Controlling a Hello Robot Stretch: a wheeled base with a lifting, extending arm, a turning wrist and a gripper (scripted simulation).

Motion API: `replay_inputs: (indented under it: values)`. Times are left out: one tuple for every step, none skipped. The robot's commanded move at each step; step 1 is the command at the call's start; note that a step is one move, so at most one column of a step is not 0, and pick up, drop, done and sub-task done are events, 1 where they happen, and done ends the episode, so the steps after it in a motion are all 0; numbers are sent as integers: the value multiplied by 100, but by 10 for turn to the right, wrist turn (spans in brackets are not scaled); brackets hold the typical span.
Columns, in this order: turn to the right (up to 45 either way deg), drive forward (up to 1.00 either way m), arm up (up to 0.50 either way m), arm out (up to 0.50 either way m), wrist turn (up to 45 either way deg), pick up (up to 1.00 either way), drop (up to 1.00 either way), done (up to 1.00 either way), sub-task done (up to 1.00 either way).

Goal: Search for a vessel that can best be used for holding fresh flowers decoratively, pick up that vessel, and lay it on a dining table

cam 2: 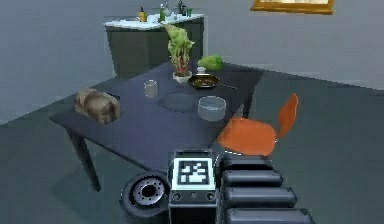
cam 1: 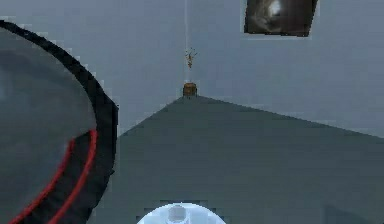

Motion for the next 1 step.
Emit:
replay_inputs:
  values:
    - [0, 10, 0, 0, 0, 0, 0, 0, 0]
